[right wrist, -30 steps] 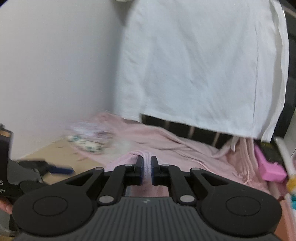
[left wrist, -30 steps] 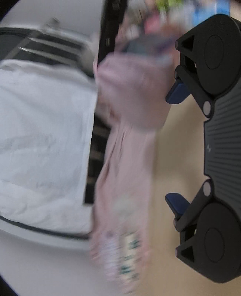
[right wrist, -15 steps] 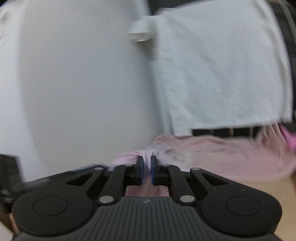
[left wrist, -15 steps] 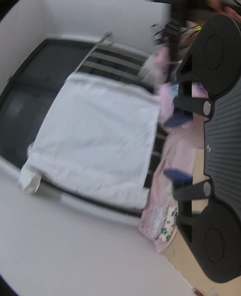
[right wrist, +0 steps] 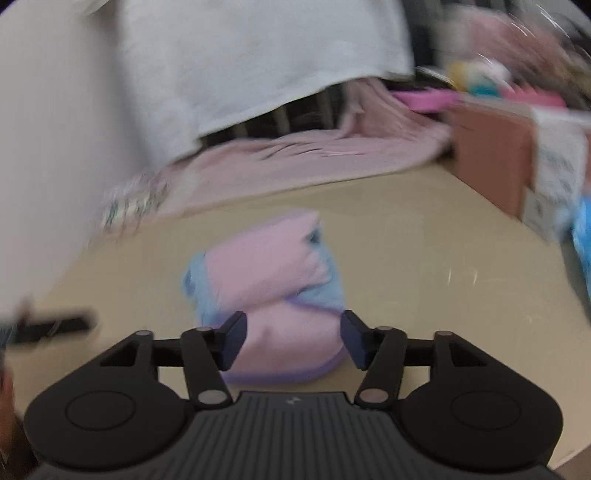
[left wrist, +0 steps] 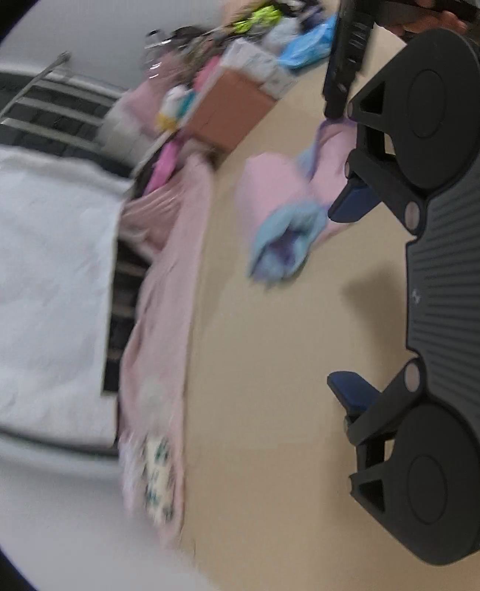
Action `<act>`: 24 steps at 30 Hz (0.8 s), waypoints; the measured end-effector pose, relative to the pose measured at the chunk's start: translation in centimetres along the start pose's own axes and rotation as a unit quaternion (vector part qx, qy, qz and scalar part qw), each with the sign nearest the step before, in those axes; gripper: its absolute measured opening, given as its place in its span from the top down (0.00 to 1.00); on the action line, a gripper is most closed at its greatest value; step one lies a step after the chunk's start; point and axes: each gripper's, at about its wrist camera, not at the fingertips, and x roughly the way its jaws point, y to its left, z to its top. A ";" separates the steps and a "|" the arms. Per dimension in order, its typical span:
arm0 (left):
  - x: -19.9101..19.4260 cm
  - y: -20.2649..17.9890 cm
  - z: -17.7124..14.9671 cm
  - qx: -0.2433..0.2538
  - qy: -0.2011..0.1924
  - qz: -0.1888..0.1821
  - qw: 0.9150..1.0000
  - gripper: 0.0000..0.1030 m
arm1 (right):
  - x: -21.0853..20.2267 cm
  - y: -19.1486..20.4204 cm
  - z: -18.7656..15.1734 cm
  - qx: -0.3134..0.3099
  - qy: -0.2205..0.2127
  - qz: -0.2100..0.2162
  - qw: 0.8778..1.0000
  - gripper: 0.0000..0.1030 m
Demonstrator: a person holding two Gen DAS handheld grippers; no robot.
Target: Fold clothes
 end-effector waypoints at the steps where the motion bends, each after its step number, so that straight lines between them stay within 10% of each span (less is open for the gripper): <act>1: 1.2 -1.1 0.0 0.015 0.003 0.005 1.000 0.16 | 0.3 0.5 -0.3 -0.031 -0.002 -0.020 0.999 0.43; 7: 7.2 -7.3 -0.7 0.158 0.007 0.055 0.986 0.16 | 4.5 -0.9 0.9 -0.095 0.019 -0.061 0.993 0.44; 9: 7.9 -8.2 -1.1 0.190 -0.003 0.084 0.978 0.23 | 5.7 -1.2 1.3 -0.110 0.032 -0.065 0.991 0.71; 12: 7.7 -8.0 -1.2 0.193 0.006 0.068 0.979 0.83 | 5.8 -1.3 0.8 -0.096 0.046 -0.051 0.993 0.94; 13: 7.7 -7.7 -1.2 0.189 0.014 0.069 0.979 0.97 | 5.4 -1.2 0.6 -0.088 0.046 -0.041 0.994 0.98; 19: 0.1 -1.8 0.5 0.059 -0.027 0.016 0.998 0.99 | -1.2 0.3 0.9 0.003 -0.033 0.015 0.999 0.98; 24: -10.8 2.1 2.2 -0.041 -0.109 -0.054 0.992 0.99 | -11.3 4.6 2.3 0.014 -0.136 0.082 0.987 0.98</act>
